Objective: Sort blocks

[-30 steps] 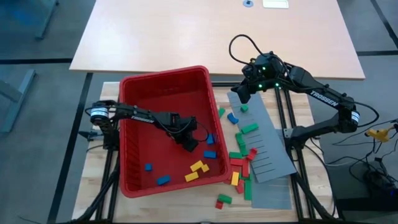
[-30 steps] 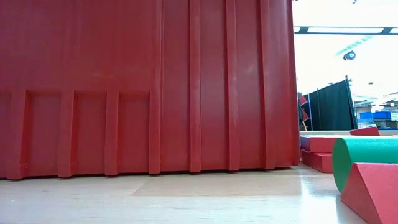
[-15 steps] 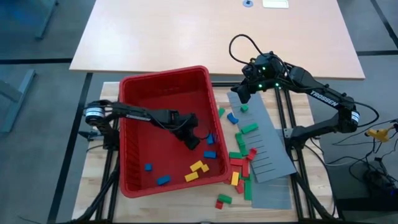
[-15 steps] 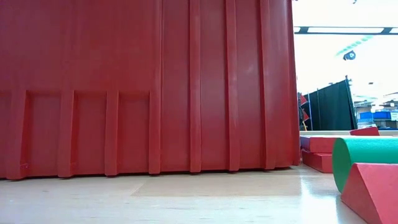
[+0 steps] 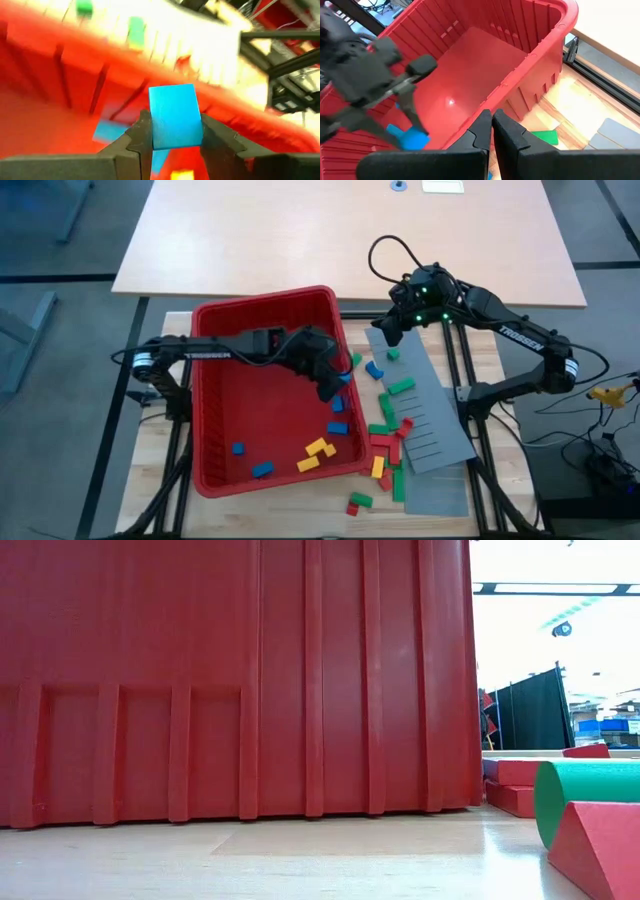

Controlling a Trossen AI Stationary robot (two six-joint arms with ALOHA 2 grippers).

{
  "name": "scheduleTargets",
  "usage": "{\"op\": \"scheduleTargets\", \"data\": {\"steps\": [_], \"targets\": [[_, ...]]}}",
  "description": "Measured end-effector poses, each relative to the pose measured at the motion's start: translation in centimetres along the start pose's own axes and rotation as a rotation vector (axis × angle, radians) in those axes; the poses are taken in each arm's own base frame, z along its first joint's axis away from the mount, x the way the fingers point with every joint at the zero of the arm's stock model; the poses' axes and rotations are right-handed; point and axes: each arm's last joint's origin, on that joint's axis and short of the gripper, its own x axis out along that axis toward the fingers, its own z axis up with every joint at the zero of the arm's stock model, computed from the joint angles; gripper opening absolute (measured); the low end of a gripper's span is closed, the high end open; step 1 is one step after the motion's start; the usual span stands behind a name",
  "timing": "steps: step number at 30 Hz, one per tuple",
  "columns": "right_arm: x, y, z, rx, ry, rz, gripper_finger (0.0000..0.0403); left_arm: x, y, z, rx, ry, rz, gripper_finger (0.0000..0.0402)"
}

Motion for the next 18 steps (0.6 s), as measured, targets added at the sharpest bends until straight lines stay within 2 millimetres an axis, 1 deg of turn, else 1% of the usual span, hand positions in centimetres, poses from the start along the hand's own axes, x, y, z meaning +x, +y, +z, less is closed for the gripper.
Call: {"op": "scheduleTargets", "data": {"steps": [3, 5, 12, 15, 18], "targets": [[0.0, 0.0, 0.0, 0.0, 0.0, 0.0, 0.0, -0.6, -1.1, 1.7, 0.055, -0.053, -0.029, 0.0111], [0.0, 0.0, 0.0, 0.0, 0.0, 0.0, 0.0, -0.4, -1.4, 2.3, 0.083, -0.067, -0.037, 0.0111], [0.0, 0.0, 0.1, 0.006, -0.008, 0.003, 0.0, 2.7, -1.3, 2.4, 0.096, 0.022, -0.098, 0.0111], [0.0, 0.0, 0.1, 0.007, -0.007, 0.003, 0.0, 3.4, -1.5, 2.5, 0.1, 0.039, -0.142, 0.0111], [0.0, 0.0, 0.1, 0.011, -0.007, 0.002, 0.0, 3.6, -1.7, 2.7, 0.111, 0.029, -0.15, 0.0111]]}}
